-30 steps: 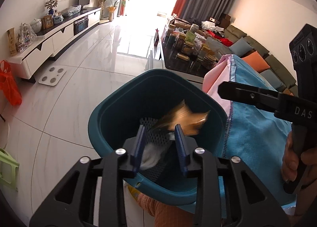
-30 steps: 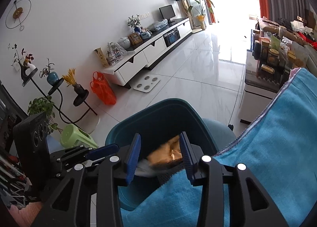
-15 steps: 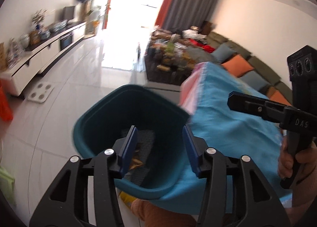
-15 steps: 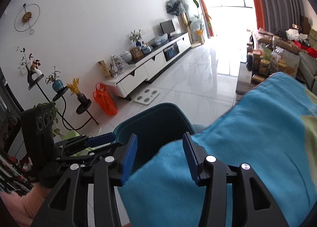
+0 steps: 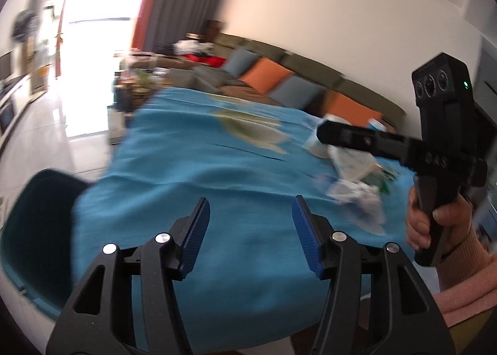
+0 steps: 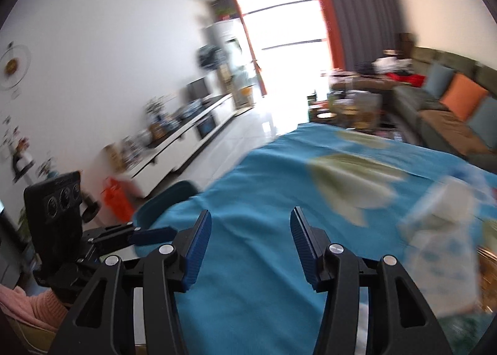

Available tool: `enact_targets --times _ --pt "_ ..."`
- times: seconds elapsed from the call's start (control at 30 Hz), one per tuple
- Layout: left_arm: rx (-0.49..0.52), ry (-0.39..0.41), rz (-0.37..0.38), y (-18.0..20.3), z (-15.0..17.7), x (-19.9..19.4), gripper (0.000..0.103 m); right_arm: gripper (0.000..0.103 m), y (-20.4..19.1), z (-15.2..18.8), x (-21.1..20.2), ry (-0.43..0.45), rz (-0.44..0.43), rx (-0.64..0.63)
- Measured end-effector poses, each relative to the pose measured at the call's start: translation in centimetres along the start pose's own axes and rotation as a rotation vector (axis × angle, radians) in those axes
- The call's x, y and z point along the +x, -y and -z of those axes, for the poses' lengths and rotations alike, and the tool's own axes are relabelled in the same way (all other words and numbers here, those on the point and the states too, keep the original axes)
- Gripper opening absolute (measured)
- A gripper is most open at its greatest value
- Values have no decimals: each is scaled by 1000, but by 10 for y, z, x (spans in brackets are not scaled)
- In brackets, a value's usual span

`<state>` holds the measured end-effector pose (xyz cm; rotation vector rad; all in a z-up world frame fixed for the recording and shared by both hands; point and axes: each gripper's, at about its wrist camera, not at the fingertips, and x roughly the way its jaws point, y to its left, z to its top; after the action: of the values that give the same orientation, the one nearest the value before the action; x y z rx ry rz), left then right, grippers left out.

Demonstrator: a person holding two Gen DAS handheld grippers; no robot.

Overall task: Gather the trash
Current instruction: 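Grasp a crumpled tissue with the left gripper while the right grasps a paper cup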

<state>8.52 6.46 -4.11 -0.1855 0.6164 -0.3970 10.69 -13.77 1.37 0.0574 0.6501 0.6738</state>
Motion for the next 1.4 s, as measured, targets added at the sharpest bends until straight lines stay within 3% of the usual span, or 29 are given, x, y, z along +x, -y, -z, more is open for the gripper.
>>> enact_targets --times 0.2,0.37,0.57,0.77,0.93,1.0,1.07,1.27,1.37,1.4 --pt "81 -69 144 58 1 46 59 51 55 16 -50 64 179 92" --pt "128 -129 209 95 -1 86 63 54 101 29 -72 75 285 181" --pt "163 -167 246 118 -4 110 69 55 132 42 -63 34 286 232" --pt "160 -209 241 125 -3 125 68 55 138 46 -52 6 274 235" --pt "155 -250 241 128 1 135 58 53 137 44 -47 -22 260 213" --pt "165 -255 247 130 3 137 53 43 136 45 -46 -32 259 204" --pt "169 -265 259 131 4 139 42 33 133 46 -44 -41 254 195" --pt "156 -286 259 127 6 145 15 25 125 45 -47 -31 244 163" --pt "135 -285 265 121 8 143 11 1 121 43 -50 -25 233 151" --pt "132 -280 267 120 8 141 10 2 120 42 -50 -25 224 151"
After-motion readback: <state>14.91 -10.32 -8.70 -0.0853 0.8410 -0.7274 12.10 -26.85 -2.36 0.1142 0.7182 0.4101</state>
